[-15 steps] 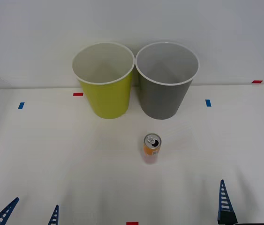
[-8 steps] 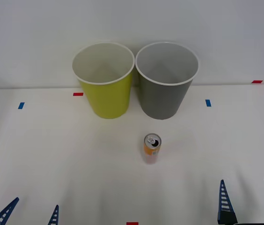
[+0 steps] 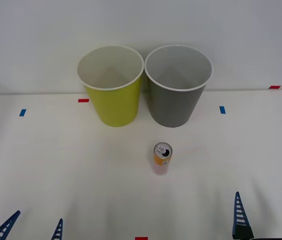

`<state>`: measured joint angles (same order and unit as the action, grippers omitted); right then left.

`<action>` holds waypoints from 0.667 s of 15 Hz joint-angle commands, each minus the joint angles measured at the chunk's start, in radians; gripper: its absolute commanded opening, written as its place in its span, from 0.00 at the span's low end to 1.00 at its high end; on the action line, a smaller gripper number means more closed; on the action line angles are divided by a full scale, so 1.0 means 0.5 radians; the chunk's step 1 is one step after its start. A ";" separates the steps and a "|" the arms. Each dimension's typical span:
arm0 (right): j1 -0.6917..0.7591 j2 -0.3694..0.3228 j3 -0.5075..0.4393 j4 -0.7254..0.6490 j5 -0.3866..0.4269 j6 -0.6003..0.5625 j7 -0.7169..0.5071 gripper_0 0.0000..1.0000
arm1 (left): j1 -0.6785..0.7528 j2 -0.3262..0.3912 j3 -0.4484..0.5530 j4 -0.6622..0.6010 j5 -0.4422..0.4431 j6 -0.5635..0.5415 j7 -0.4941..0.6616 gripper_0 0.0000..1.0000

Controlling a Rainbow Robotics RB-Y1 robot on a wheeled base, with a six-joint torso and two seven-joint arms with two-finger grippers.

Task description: Put cans in the gray bin and PET bottles in the light green bin.

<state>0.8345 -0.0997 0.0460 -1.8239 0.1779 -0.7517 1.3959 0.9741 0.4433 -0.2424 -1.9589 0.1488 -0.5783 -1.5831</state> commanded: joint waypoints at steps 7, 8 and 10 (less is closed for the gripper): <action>0.000 0.000 0.000 0.000 0.000 0.000 0.000 1.00 | 0.000 0.000 0.000 0.000 0.000 0.000 0.000 1.00; 0.000 0.000 0.000 0.000 0.000 0.000 0.000 1.00 | 0.000 0.000 0.000 0.000 0.000 0.000 0.000 1.00; 0.000 0.000 0.000 0.000 0.000 0.000 0.000 1.00 | 0.000 0.000 0.000 0.000 0.000 0.000 0.000 1.00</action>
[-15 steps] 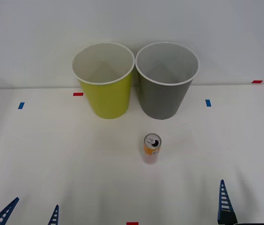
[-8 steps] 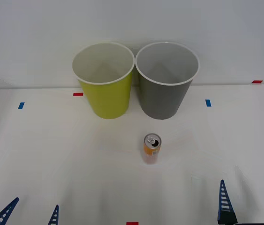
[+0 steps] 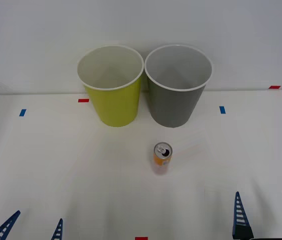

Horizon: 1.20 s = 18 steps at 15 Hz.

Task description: Put cans in the gray bin and PET bottles in the light green bin.

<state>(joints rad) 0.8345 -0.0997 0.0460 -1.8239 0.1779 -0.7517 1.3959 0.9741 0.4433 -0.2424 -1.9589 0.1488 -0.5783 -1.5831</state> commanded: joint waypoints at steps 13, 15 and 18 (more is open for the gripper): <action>-0.022 -0.120 0.196 0.046 -0.113 -0.003 0.132 1.00 | 0.000 0.000 0.000 0.000 0.000 0.000 0.000 1.00; -0.040 -0.166 0.270 0.049 -0.120 0.006 0.157 1.00 | 0.000 0.000 0.000 0.000 0.000 0.000 0.000 1.00; -0.160 -0.245 0.384 0.046 -0.135 0.114 0.175 1.00 | 0.000 0.000 0.000 0.000 0.000 0.000 0.000 1.00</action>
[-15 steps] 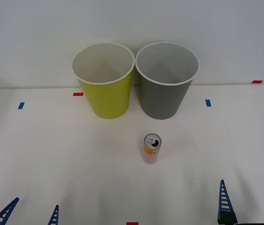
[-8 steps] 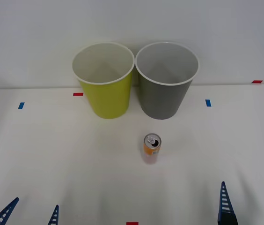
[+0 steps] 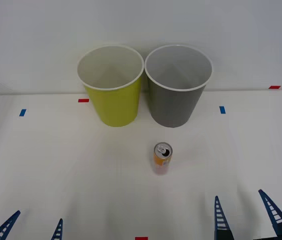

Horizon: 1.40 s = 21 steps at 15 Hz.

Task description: Put cans in the gray bin and PET bottles in the light green bin.

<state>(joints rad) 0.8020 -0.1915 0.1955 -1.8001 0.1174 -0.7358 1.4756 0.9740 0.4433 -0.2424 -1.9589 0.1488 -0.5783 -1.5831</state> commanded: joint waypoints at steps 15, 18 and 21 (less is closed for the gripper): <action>-0.733 -0.178 0.529 0.176 -0.186 0.441 0.043 1.00 | 0.000 0.000 0.000 0.000 0.000 0.000 0.000 1.00; -0.846 -0.139 0.554 0.259 -0.176 0.450 0.065 1.00 | 0.000 0.000 0.000 0.000 0.000 0.000 0.000 1.00; -0.920 -0.111 0.585 0.262 -0.179 0.557 0.080 1.00 | 0.000 0.000 0.000 0.000 0.000 0.000 0.000 1.00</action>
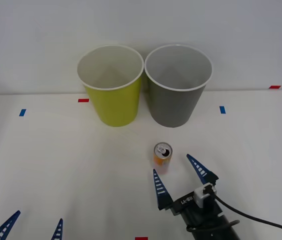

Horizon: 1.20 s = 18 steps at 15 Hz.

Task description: Put cans in the gray bin and PET bottles in the light green bin.

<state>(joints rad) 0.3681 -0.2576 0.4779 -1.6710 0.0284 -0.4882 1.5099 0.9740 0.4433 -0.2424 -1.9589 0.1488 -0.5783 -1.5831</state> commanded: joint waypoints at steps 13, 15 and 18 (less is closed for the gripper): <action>-0.224 0.104 0.035 0.019 -0.014 0.314 0.030 1.00 | 0.000 0.000 0.000 0.000 0.000 0.000 0.000 1.00; -0.282 0.141 0.017 0.142 -0.014 0.246 0.033 1.00 | 0.000 0.000 0.000 0.000 0.000 0.000 0.000 1.00; -0.328 0.175 0.011 0.228 -0.023 0.170 0.033 0.68 | 0.000 0.000 0.000 0.000 0.000 0.000 0.000 1.00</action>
<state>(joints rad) 0.2077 -0.1739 0.4834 -1.5596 0.0200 -0.3943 1.5262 0.9740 0.4433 -0.2424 -1.9589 0.1488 -0.5783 -1.5831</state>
